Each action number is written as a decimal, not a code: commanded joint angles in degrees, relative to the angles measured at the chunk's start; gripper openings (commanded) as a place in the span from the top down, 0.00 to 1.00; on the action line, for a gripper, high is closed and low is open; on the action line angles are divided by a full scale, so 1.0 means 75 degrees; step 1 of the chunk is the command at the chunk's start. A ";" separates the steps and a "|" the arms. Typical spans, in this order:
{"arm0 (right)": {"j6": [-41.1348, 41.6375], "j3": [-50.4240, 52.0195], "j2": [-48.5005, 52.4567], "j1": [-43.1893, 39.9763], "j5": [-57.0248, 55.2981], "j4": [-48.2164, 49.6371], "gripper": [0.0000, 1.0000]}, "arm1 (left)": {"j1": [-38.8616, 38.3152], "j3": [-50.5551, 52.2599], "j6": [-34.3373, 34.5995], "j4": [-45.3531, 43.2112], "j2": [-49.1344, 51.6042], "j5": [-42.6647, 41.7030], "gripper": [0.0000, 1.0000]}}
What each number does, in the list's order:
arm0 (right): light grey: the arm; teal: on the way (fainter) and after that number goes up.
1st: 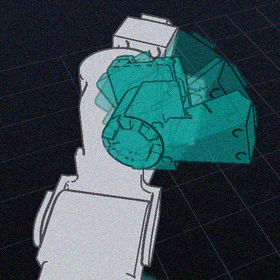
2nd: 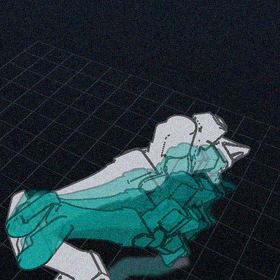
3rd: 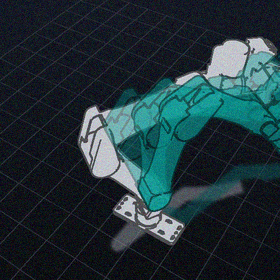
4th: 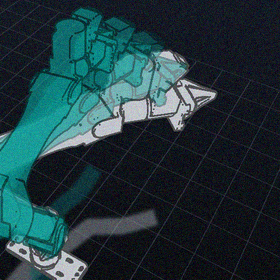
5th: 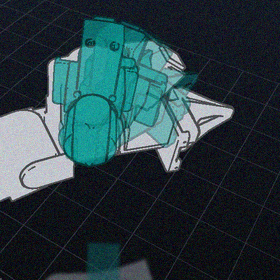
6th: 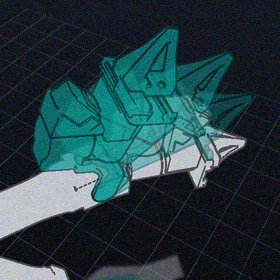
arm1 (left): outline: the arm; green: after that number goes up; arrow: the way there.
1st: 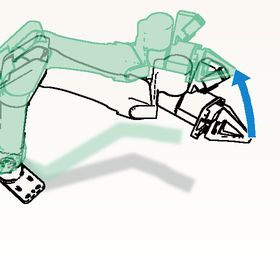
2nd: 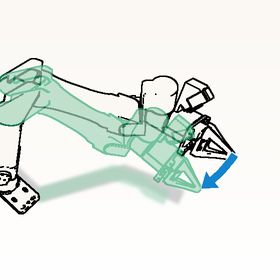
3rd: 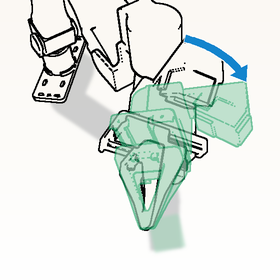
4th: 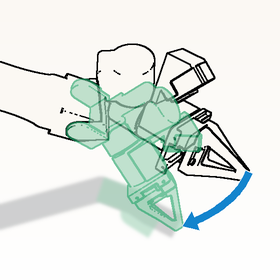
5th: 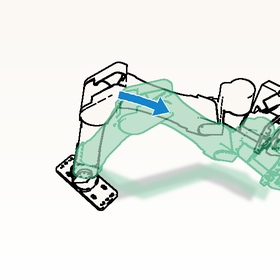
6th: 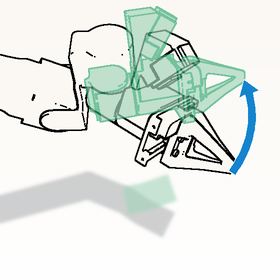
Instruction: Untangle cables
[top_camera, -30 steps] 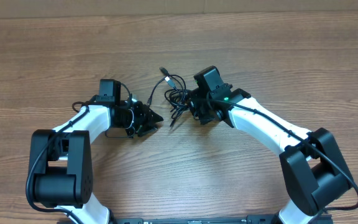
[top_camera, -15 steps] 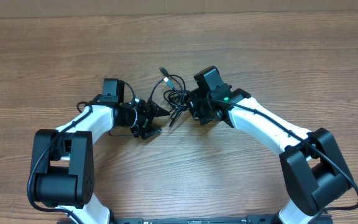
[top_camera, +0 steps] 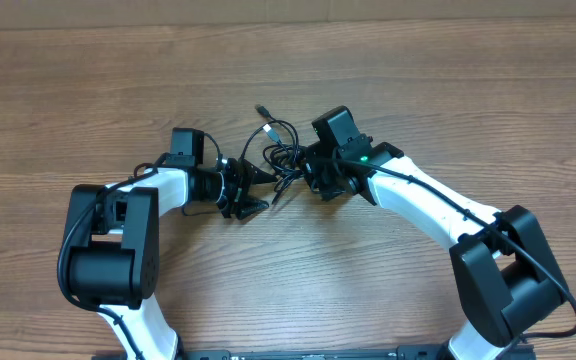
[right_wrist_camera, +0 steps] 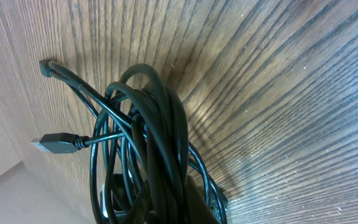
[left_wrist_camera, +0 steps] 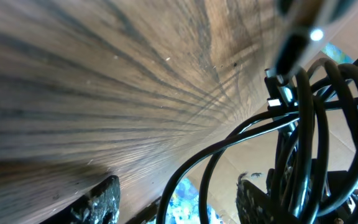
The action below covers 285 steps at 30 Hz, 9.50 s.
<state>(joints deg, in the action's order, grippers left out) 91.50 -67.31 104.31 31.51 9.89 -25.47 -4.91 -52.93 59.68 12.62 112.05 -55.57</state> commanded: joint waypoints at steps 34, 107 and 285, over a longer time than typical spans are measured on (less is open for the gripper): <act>-0.0003 -0.0017 -0.0207 -0.0032 0.0064 0.0023 0.96 | 0.0050 0.0038 0.1239 -0.1647 0.0632 0.0498 0.35; -0.0006 -0.0017 -0.0207 -0.0085 -0.0286 0.0405 0.96 | -0.0300 0.0038 -0.4339 0.2780 0.0632 -0.0883 0.48; -0.0408 -0.0017 -0.0207 -0.0154 -0.0169 0.0300 0.96 | -0.2538 0.0638 -0.7233 0.0574 -0.3095 0.5948 0.35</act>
<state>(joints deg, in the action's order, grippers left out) 88.47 -66.83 103.77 30.46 8.58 -23.64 -22.98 -50.28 5.41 19.03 88.42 -14.02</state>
